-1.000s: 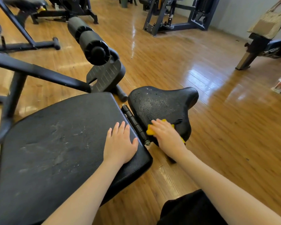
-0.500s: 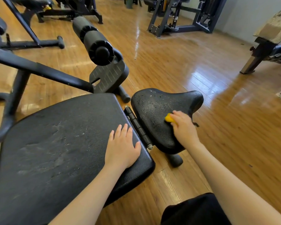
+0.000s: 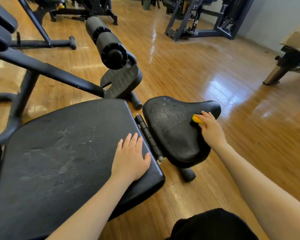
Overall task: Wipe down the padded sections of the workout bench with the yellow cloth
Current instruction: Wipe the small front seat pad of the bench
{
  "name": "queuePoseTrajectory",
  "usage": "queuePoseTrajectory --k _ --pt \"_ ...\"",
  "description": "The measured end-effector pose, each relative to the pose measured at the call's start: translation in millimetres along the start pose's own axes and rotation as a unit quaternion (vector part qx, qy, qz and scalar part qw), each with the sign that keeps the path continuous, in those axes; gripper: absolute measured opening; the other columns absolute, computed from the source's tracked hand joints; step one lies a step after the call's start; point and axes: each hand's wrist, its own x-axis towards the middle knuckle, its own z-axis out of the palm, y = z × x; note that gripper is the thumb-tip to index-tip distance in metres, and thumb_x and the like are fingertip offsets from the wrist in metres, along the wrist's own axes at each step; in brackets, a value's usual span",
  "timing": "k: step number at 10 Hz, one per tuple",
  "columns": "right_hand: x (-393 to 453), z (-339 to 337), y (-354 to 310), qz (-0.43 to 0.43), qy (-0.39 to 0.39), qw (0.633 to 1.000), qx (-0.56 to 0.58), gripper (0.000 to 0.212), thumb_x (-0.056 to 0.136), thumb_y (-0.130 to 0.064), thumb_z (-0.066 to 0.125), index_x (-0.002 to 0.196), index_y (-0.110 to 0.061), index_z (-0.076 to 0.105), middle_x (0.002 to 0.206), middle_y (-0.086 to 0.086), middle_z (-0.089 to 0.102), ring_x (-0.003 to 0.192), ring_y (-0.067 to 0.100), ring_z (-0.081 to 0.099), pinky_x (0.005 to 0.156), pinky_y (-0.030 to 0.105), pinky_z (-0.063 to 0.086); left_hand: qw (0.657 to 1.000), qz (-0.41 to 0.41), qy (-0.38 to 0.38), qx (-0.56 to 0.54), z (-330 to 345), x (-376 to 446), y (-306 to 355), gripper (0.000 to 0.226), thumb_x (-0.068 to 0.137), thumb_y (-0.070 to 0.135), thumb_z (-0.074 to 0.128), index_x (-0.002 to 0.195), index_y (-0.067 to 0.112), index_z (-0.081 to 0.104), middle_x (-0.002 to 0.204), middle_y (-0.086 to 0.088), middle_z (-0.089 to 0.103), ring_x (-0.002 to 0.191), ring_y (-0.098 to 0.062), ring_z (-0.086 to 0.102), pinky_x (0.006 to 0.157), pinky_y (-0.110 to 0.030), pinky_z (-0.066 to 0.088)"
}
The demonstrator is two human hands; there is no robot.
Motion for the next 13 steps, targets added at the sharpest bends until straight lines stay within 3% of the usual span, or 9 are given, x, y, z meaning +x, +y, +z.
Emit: queuePoseTrajectory --k 1,2,3,5,6,8,9,11,13 --pt "-14 16 -29 -0.094 0.016 0.995 -0.041 0.039 0.084 0.004 0.051 0.122 -0.006 0.057 0.139 0.015 0.046 0.133 0.037 0.035 0.112 0.044 0.022 1.0 -0.004 -0.001 0.001 1 0 0 0.065 0.095 0.049 0.027 0.149 0.015 0.013 0.158 -0.002 0.008 0.145 -0.019 0.001 0.117 -0.039 0.003" --pt "-38 30 -59 -0.222 -0.098 0.964 -0.111 0.044 0.092 -0.008 0.046 0.135 -0.013 0.043 0.148 0.005 0.035 0.14 0.024 0.025 0.115 0.035 0.011 1.0 -0.006 -0.002 0.005 0 -1 1 0.065 0.095 0.048 0.028 0.149 0.015 0.013 0.158 -0.002 0.008 0.145 -0.019 0.001 0.117 -0.039 0.004" --pt "-48 35 -66 -0.262 -0.141 0.94 -0.165 0.051 0.094 -0.024 0.045 0.143 -0.019 0.029 0.154 0.001 0.022 0.143 0.021 0.014 0.117 0.034 0.006 1.0 -0.006 -0.005 0.006 -1 -1 1 0.066 0.095 0.048 0.028 0.149 0.015 0.012 0.158 -0.002 0.007 0.145 -0.019 0.001 0.118 -0.039 0.004" --pt "-64 20 -40 -0.325 -0.076 0.914 -0.23 0.049 0.086 -0.031 0.054 0.133 -0.022 0.043 0.144 0.004 0.042 0.13 0.023 0.045 0.105 0.042 0.035 1.0 -0.003 -0.005 0.0 -1 0 0 0.066 0.095 0.049 0.029 0.149 0.015 0.012 0.158 -0.002 0.008 0.145 -0.019 0.001 0.117 -0.039 0.004" --pt "-63 12 -22 -0.358 -0.084 0.902 -0.228 0.041 0.09 -0.037 0.037 0.128 -0.025 0.047 0.139 0.001 0.049 0.126 0.02 0.049 0.102 0.044 0.039 1.0 0.0 -0.005 -0.002 -1 1 -1 0.066 0.095 0.049 0.028 0.149 0.015 0.011 0.158 -0.002 0.007 0.145 -0.02 0.001 0.117 -0.039 0.004" --pt "-36 17 -37 -0.387 -0.102 0.899 -0.176 0.037 0.087 -0.015 0.04 0.117 -0.018 0.06 0.128 0.005 0.059 0.12 0.028 0.054 0.096 0.045 0.047 1.0 -0.006 -0.003 -0.001 2 1 0 0.066 0.095 0.048 0.029 0.149 0.015 0.013 0.158 -0.002 0.007 0.145 -0.019 0.001 0.117 -0.04 0.004" --pt "-21 32 -63 -0.329 -0.134 0.922 -0.155 0.039 0.093 -0.01 0.042 0.129 -0.02 0.052 0.144 0.002 0.043 0.137 0.023 0.034 0.111 0.043 0.032 1.0 -0.009 0.005 -0.003 2 2 1 0.066 0.094 0.049 0.03 0.149 0.015 0.015 0.158 -0.002 0.01 0.145 -0.019 0.002 0.118 -0.04 0.005" --pt "-38 34 -53 -0.358 -0.116 0.915 -0.142 0.041 0.089 -0.038 0.041 0.122 -0.019 0.058 0.136 0.006 0.051 0.129 0.028 0.044 0.105 0.045 0.037 1.0 -0.007 0.0 0.0 2 1 -1 0.066 0.094 0.048 0.029 0.149 0.015 0.013 0.158 -0.002 0.008 0.145 -0.018 0.001 0.118 -0.039 0.003" --pt "-24 29 -44 -0.347 -0.091 0.929 -0.094 0.033 0.09 -0.029 0.043 0.113 -0.019 0.066 0.126 0.004 0.061 0.123 0.026 0.052 0.103 0.035 0.034 1.0 -0.006 -0.004 0.005 1 1 0 0.066 0.095 0.048 0.029 0.149 0.015 0.012 0.158 -0.002 0.007 0.145 -0.018 0.0 0.117 -0.039 0.004"
